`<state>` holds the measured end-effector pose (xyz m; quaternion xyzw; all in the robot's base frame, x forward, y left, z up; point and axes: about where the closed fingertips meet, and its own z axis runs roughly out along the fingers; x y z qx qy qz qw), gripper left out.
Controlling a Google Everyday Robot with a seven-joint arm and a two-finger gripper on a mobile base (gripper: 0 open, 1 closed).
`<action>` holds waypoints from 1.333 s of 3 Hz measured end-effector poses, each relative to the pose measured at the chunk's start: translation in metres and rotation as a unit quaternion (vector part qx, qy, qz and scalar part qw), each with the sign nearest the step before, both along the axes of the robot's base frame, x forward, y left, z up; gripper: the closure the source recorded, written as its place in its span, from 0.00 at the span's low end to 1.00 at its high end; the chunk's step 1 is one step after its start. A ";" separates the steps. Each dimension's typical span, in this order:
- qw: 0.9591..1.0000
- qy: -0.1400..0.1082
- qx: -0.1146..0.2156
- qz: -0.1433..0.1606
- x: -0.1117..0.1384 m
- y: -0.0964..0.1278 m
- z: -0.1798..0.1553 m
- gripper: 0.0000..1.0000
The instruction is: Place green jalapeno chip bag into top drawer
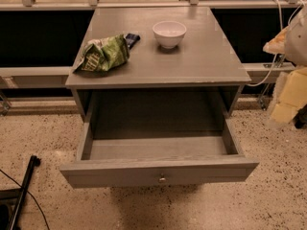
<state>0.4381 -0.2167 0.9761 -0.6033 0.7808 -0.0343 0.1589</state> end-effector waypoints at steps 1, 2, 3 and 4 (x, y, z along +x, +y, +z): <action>1.000 0.000 0.000 0.000 0.000 0.000 0.000 0.00; 0.998 -0.025 -0.005 0.051 0.021 0.035 0.002 0.00; 0.988 -0.068 -0.029 0.138 0.056 0.105 0.006 0.00; 0.988 -0.068 -0.029 0.138 0.056 0.105 0.006 0.00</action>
Offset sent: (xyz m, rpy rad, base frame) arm 0.0374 0.0569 -0.0028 -0.0079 -0.0623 0.1743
